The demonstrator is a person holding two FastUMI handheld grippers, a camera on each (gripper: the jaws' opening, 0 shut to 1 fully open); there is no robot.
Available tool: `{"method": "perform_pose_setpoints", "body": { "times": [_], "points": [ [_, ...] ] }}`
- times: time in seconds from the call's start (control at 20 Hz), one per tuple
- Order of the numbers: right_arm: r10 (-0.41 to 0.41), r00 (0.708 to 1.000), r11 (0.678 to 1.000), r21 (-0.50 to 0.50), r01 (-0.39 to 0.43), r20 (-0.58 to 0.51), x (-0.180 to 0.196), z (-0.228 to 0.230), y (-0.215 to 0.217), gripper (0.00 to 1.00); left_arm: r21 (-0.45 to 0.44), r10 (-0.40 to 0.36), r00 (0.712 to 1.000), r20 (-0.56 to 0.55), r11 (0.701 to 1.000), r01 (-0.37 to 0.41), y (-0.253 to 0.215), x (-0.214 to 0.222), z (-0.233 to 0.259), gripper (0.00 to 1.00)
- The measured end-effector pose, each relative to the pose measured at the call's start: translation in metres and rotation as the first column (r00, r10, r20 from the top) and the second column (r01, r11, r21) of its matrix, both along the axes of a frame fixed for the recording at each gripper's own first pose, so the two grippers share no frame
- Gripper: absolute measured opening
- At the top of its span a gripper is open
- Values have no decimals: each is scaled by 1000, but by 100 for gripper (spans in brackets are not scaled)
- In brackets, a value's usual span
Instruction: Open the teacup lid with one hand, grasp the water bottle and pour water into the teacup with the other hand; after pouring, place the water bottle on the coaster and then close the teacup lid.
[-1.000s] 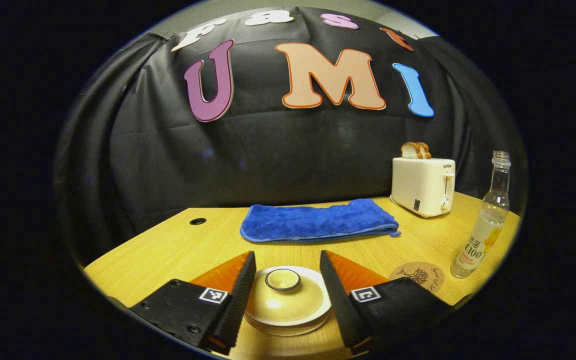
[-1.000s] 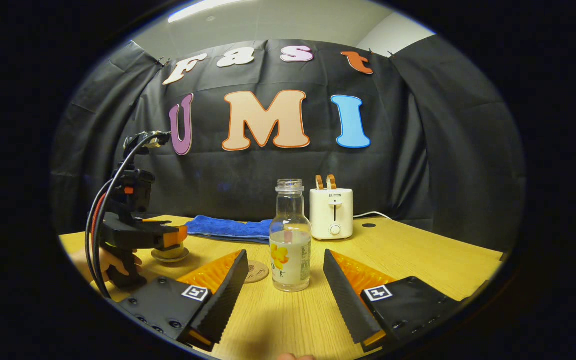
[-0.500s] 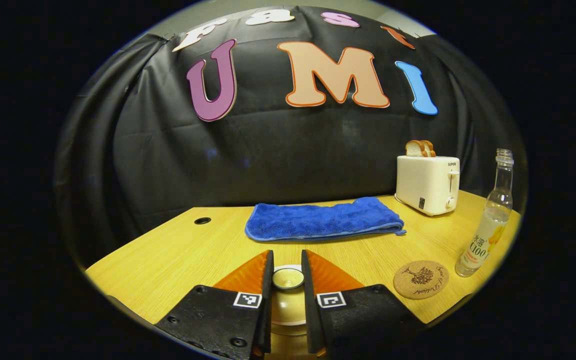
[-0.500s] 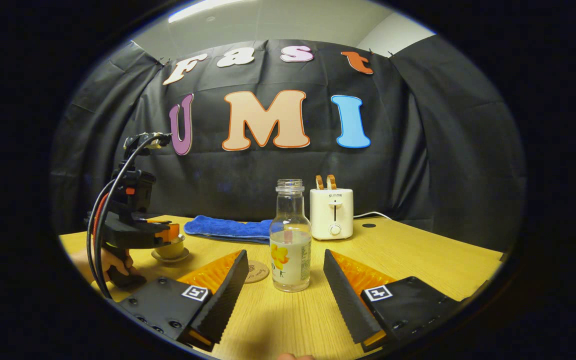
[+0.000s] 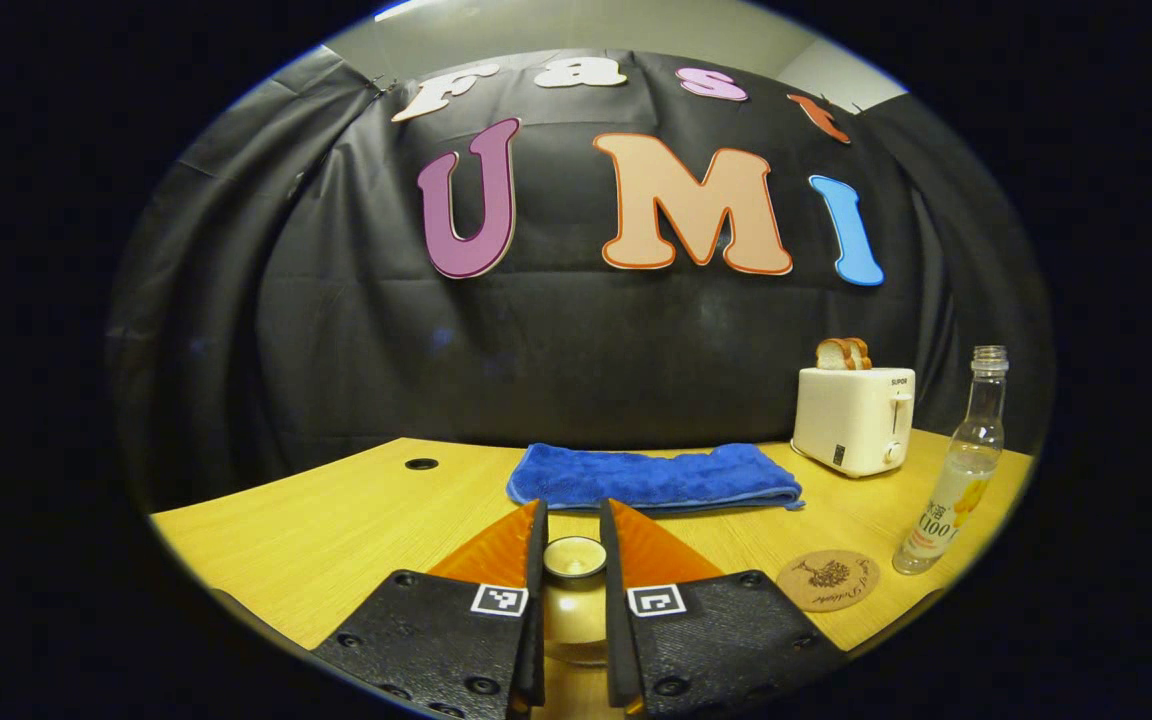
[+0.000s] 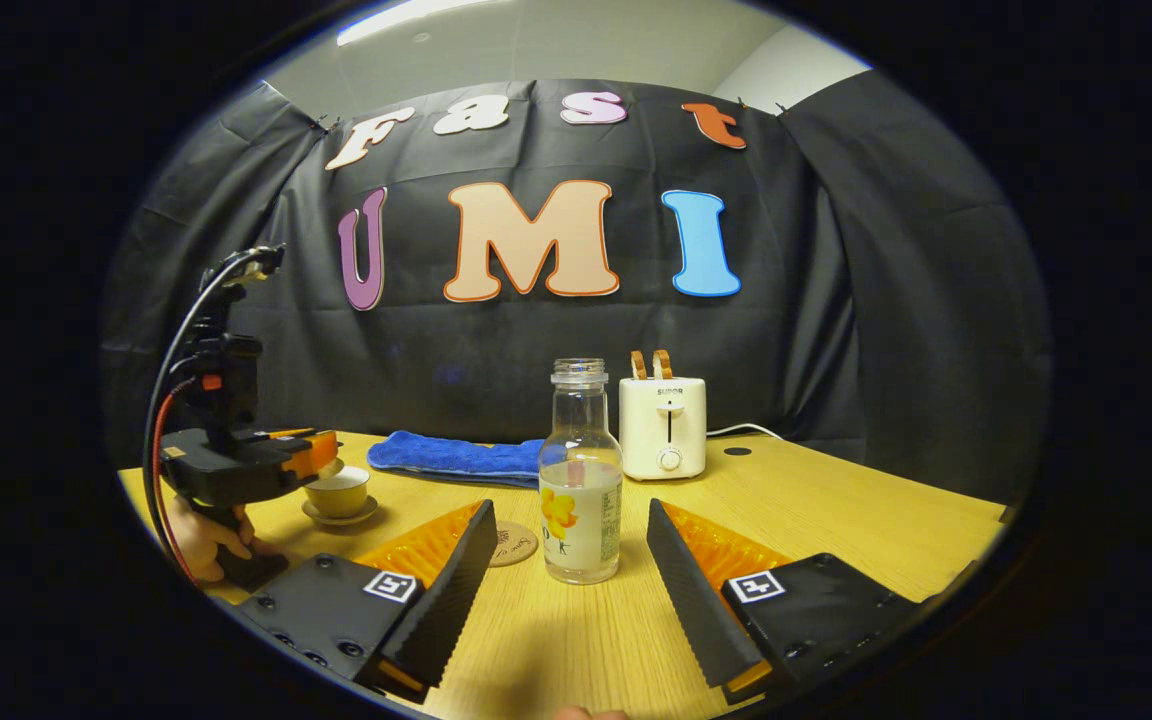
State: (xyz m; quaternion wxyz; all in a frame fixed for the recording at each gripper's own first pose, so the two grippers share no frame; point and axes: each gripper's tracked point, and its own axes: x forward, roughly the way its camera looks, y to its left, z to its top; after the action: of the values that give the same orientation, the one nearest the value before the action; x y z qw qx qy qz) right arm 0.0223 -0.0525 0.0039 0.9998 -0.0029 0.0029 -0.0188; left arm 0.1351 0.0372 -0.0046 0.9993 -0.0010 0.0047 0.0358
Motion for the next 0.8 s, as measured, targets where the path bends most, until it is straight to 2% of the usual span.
{"method": "perform_pose_setpoints", "body": {
  "times": [0.1, 0.4, 0.55, 0.6, 0.8],
  "points": [
    [2, 1000, 1000, -1, -2, 0, 2, -1, -1, 97, 4, 4, 1000, 5, 1000, -4, 12, -23, 1, 22],
    [-16, 1000, 1000, 0, 16, -5, 33, -1, -6, 94, 11, -4, 1000, 21, 1000, 4, 53, -100, 3, 21],
    [-34, 999, 999, -1, 34, -7, 57, -4, -8, 96, 11, -24, 999, 24, 1000, 24, 64, -115, 4, 21],
    [-42, 999, 999, -1, 42, -9, 64, -4, -9, 94, 11, -26, 999, 23, 1000, 26, 67, -115, 4, 21],
    [-57, 998, 998, -1, 57, -2, 91, -4, -12, 96, 11, -34, 999, 20, 999, 34, 68, -115, 3, 21]
  ]
}}
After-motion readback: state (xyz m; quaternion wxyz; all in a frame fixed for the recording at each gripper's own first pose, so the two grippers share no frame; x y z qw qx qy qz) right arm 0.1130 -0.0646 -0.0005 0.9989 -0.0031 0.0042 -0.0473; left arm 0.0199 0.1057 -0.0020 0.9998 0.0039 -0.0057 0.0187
